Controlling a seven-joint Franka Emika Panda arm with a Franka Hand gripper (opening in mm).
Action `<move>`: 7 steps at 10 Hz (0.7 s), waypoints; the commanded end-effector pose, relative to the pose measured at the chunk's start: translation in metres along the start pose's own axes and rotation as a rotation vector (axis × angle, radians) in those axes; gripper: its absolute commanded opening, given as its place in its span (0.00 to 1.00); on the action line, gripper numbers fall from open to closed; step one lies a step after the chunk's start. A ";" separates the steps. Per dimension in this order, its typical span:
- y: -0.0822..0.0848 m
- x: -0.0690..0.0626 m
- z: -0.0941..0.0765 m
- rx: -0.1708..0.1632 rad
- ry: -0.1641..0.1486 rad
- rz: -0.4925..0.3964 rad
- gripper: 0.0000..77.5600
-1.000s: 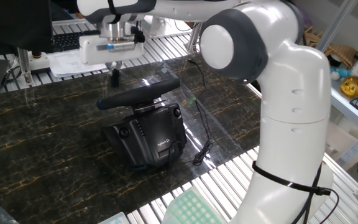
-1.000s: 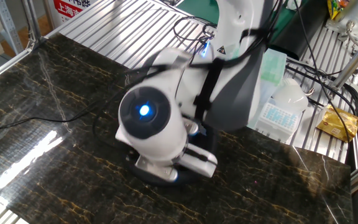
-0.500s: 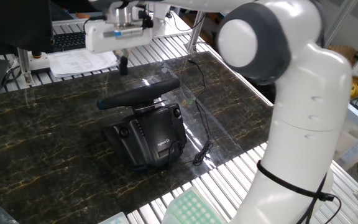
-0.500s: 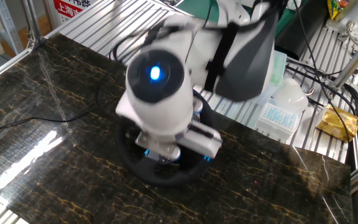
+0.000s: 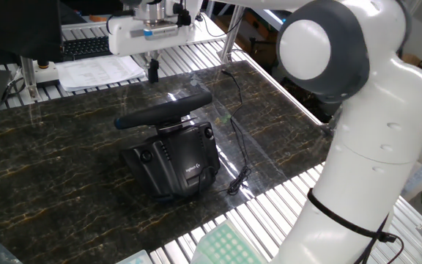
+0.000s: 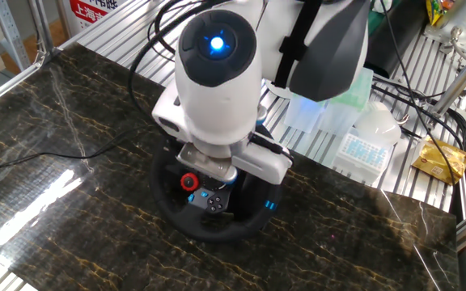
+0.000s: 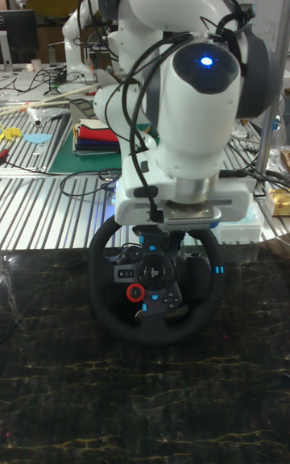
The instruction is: Rotate the steering wheel 90 degrees clockwise
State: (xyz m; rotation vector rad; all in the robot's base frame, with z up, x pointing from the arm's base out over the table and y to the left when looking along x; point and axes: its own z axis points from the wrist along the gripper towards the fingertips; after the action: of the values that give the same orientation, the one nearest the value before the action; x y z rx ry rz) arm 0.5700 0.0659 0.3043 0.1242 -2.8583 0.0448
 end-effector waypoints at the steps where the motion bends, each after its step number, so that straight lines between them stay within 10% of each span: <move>1: -0.011 0.016 -0.012 0.019 -0.096 0.023 0.00; 7: -0.024 0.018 -0.018 0.010 -0.164 0.036 0.00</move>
State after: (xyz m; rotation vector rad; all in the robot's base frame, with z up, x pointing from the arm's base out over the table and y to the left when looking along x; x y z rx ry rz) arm 0.5550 0.0482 0.3262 0.0827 -3.0152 0.0712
